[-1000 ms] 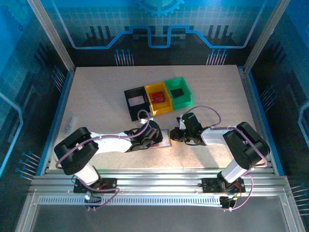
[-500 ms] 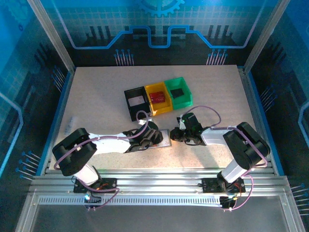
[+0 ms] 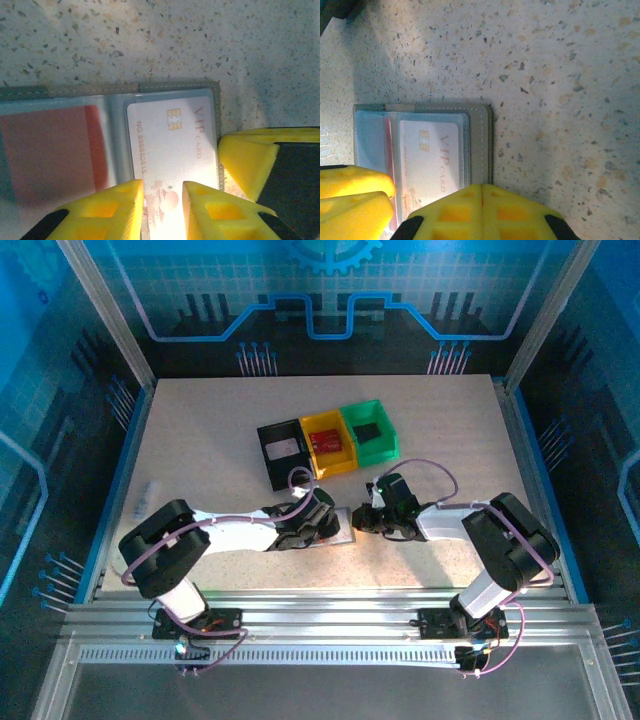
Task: Take the credit cards out of the card holder
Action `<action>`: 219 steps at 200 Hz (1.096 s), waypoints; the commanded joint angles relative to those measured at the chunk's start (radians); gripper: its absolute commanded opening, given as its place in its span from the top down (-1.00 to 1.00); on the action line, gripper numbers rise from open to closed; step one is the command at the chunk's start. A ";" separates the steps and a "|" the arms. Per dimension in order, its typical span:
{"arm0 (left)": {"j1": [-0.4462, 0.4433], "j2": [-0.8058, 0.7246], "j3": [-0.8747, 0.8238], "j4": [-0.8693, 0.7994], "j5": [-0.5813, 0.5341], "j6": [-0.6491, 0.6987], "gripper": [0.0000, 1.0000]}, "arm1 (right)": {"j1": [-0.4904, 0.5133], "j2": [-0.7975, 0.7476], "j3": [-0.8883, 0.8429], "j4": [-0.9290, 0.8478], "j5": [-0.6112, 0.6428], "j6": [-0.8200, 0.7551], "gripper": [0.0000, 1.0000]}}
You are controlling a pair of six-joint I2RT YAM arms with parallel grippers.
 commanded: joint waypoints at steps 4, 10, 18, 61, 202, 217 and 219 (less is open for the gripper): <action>0.001 0.018 0.034 -0.050 0.016 0.031 0.47 | 0.027 0.041 -0.051 -0.169 0.033 -0.002 1.00; 0.001 0.018 0.035 -0.057 0.014 0.033 0.47 | 0.027 0.039 -0.051 -0.171 0.034 -0.004 1.00; 0.001 0.016 0.035 -0.062 0.013 0.034 0.47 | 0.026 0.036 -0.051 -0.172 0.036 -0.006 1.00; 0.001 0.013 0.047 -0.089 0.007 0.042 0.44 | 0.027 0.036 -0.050 -0.175 0.035 -0.006 1.00; -0.002 0.044 0.076 -0.142 -0.009 0.049 0.45 | 0.027 0.041 -0.042 -0.178 0.034 -0.006 1.00; -0.004 0.045 0.081 -0.144 -0.012 0.052 0.45 | 0.027 0.044 -0.042 -0.177 0.033 -0.006 1.00; -0.004 0.045 0.081 -0.144 -0.013 0.051 0.45 | 0.027 0.043 -0.043 -0.176 0.033 -0.006 1.00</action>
